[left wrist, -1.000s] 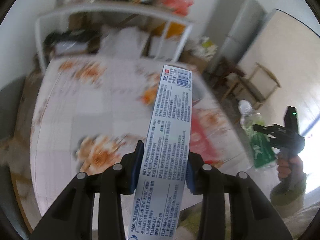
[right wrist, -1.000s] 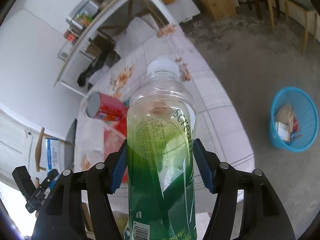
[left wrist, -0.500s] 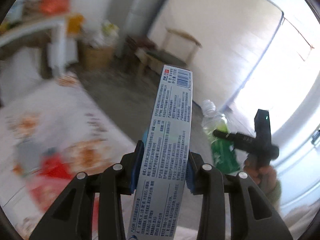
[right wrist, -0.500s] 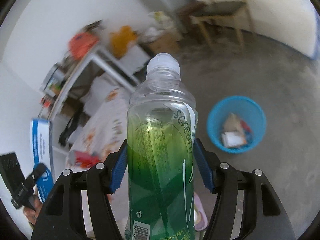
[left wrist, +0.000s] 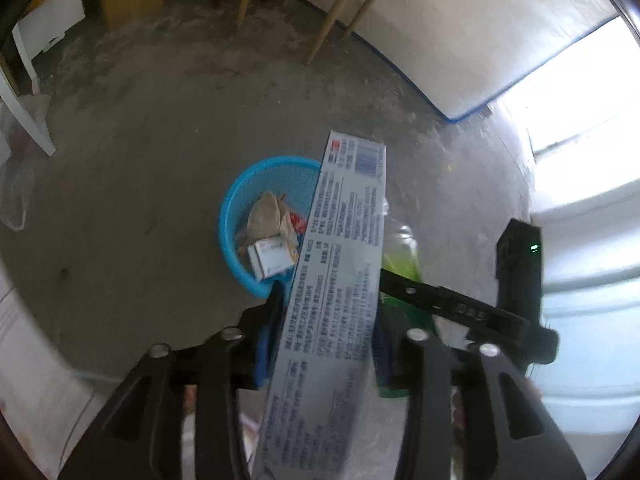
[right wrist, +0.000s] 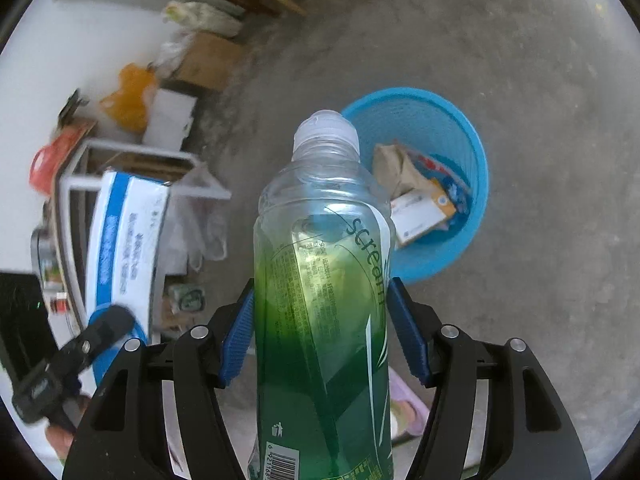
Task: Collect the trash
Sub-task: 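Carry toothpaste box and green bottle over the wastebasket and open both tools, then move the left tool to the clear container while the right tool approaches the red can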
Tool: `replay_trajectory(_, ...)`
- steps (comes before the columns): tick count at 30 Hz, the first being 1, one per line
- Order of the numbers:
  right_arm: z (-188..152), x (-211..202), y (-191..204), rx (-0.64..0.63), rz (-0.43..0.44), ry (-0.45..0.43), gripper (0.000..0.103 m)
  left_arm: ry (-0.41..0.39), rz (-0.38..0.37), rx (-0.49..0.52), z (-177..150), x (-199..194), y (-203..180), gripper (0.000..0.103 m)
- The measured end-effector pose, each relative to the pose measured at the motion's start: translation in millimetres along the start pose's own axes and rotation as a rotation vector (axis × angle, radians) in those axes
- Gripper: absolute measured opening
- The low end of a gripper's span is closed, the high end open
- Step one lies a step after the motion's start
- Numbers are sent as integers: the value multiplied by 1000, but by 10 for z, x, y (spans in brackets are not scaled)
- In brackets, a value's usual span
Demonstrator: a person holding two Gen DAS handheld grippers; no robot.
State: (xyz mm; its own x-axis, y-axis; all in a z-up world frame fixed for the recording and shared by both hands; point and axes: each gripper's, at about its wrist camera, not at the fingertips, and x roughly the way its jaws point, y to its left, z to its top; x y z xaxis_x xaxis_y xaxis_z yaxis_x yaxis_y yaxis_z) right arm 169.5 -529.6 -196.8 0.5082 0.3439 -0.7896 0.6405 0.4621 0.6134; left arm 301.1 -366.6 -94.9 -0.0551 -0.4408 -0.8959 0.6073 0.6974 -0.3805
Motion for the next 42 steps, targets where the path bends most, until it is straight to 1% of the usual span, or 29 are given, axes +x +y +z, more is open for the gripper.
replay_trajectory(1, 103, 91, -53, 13, 0, 0, 66, -21, 3, -12, 44, 23, -31, 64)
replay_trajectory(2, 147, 122, -117, 20, 0, -2, 66, -48, 3, -29, 65, 50, -54, 65)
replay_trajectory(3, 202, 189, -195, 42, -11, -6, 66, -67, -9, -48, 86, 45, -49, 66)
replay_trajectory(6, 236, 270, -279, 37, -56, -13, 66, -58, -53, -63, 69, 21, -62, 66)
replay_trajectory(8, 128, 246, -282, 21, -77, -19, 66, -66, -65, -52, 12, -48, -54, 66)
replay_trajectory(11, -17, 129, -296, 5, -78, -37, 65, -77, -89, -37, -94, -211, -54, 66)
replay_trajectory(13, -74, 41, -274, -11, -85, -52, 64, -93, -109, -11, -213, -394, -57, 66)
replay_trajectory(14, -153, -57, -243, -30, -92, -66, 64, -105, -108, -1, -290, -492, -66, 66)
replay_trajectory(15, -186, -127, -242, -43, -93, -74, 64, -116, -110, 8, -380, -579, -77, 66)
replay_trajectory(18, -347, -348, -153, -97, -93, -105, 64, -164, -123, 51, -732, -1003, -55, 66)
replay_trajectory(21, -624, -611, 43, -157, -45, -126, 65, -218, -106, 91, -1098, -1394, 14, 66)
replay_trajectory(22, -715, -670, 141, -183, -28, -132, 65, -259, -107, 109, -1340, -1613, 66, 67)
replay_trajectory(24, -934, -809, 334, -251, -9, -144, 66, -304, -96, 124, -1632, -1844, 152, 69)
replay_trajectory(25, -1005, -843, 405, -275, -2, -145, 66, -333, -79, 127, -1879, -2000, 244, 69)
replay_trajectory(26, -1150, -908, 572, -334, 19, -144, 66, -355, -57, 123, -2091, -2124, 333, 69)
replay_trajectory(27, -1239, -938, 692, -378, 34, -141, 67, -371, -40, 114, -2242, -2198, 406, 69)
replay_trajectory(28, -1348, -956, 850, -429, 48, -134, 68, -394, -17, 88, -2483, -2331, 543, 69)
replay_trajectory(30, -1528, -941, 1157, -522, 69, -114, 71, -432, 38, 24, -2831, -2532, 744, 69)
replay_trajectory(31, -1609, -911, 1315, -563, 85, -98, 71, -464, 74, -27, -3084, -2659, 904, 69)
replay_trajectory(33, -1768, -793, 1613, -642, 116, -51, 72, -501, 132, -102, -3374, -2802, 1087, 70)
replay_trajectory(34, -1846, -734, 1737, -673, 129, -31, 72, -531, 170, -153, -3559, -2881, 1205, 70)
replay_trajectory(35, -1976, -624, 1944, -727, 152, 2, 72, -562, 188, -192, -3729, -2951, 1313, 70)
replay_trajectory(37, -2170, -429, 2224, -803, 182, 60, 72, -613, 210, -284, -4011, -3045, 1518, 70)
replay_trajectory(38, -2296, -278, 2403, -850, 200, 105, 72, -629, 209, -320, -4130, -3086, 1619, 70)
replay_trajectory(40, -2491, -35, 2673, -909, 202, 163, 72, -667, 185, -417, -4340, -3082, 1822, 70)
replay_trajectory(42, -2669, 132, 2899, -969, 211, 202, 72, -686, 168, -467, -4399, -3049, 1948, 70)
